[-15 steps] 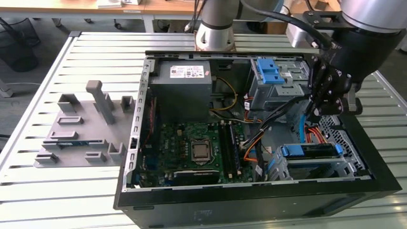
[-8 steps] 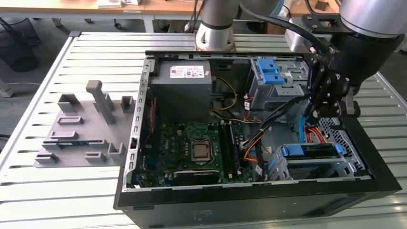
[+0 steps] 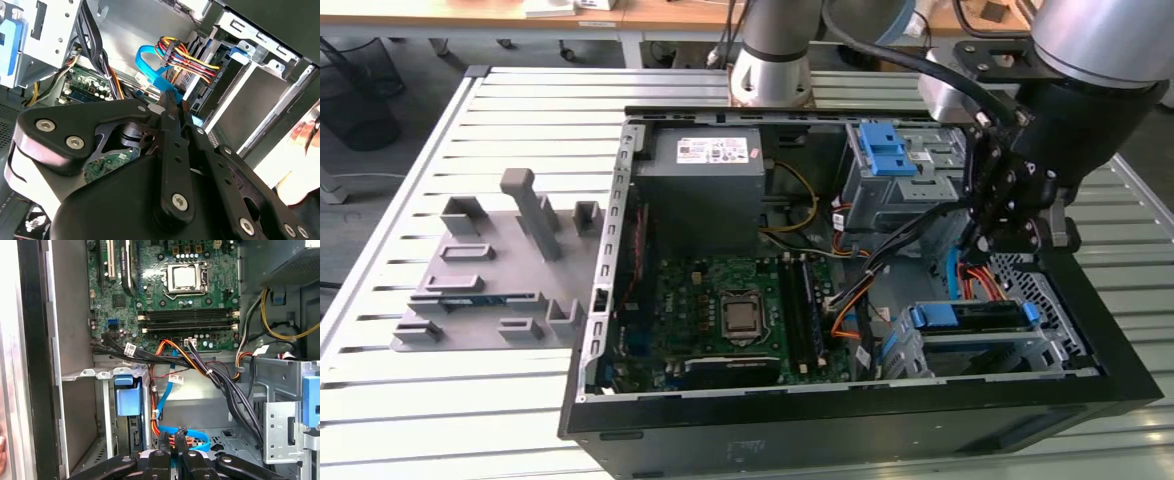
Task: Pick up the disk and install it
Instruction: 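Insert the second disk wire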
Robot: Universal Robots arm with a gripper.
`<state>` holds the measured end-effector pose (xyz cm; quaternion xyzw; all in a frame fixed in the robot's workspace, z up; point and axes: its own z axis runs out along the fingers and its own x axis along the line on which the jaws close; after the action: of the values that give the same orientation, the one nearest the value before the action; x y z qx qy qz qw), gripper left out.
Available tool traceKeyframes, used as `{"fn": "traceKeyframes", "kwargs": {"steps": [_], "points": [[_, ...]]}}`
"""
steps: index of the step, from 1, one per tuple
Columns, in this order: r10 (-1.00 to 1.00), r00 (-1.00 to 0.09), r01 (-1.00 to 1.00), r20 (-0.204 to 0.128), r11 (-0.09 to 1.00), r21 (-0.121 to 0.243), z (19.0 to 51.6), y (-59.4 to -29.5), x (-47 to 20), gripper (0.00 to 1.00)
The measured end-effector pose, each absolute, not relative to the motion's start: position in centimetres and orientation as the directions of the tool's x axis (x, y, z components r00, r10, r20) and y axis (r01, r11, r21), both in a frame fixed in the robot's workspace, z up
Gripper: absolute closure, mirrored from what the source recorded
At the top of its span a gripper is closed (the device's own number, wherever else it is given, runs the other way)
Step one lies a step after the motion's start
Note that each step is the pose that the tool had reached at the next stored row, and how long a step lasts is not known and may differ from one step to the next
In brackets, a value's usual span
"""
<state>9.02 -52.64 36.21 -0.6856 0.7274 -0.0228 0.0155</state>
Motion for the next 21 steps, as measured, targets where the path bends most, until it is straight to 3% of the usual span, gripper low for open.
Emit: {"fn": "traceKeyframes", "kwargs": {"steps": [21], "points": [[-0.999, -0.049, -0.996, -0.002, 0.049, -0.068, 35.1, -54.4, 8.7, 0.84]]}}
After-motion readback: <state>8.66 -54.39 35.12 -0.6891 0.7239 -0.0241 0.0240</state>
